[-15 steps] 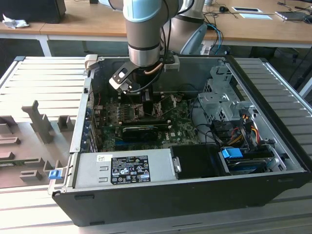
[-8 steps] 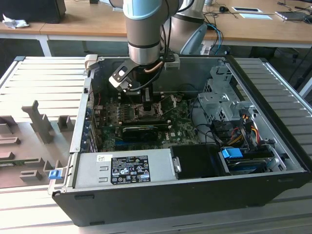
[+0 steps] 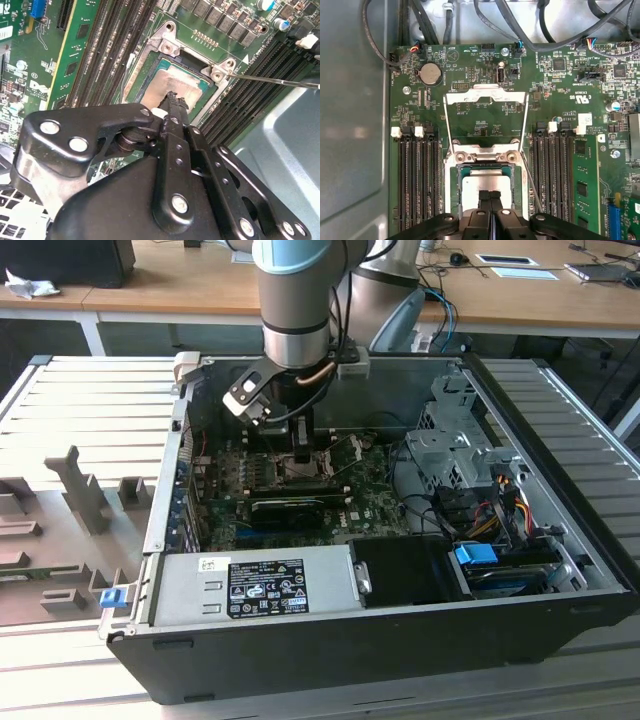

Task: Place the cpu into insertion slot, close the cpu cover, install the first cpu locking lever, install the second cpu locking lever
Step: 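Place the cpu into insertion slot, then close the cpu cover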

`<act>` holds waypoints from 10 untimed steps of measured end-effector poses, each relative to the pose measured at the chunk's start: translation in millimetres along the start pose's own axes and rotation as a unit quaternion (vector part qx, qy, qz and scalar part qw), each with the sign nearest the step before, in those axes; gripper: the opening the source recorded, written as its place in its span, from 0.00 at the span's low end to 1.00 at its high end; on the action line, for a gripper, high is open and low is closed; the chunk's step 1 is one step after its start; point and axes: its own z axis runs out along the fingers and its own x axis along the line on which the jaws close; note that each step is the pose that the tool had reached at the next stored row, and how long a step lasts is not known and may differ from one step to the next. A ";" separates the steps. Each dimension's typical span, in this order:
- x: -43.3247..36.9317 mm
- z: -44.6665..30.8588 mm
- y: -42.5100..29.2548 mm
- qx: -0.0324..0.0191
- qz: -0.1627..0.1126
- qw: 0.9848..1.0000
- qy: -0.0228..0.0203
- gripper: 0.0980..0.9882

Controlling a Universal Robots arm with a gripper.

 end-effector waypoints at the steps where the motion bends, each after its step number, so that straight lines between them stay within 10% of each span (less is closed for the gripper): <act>1: 0.0 -0.9 0.1 0.000 0.000 1.000 0.000 0.01; 10: 0.2 -1.6 15.8 0.006 0.000 1.000 0.000 0.01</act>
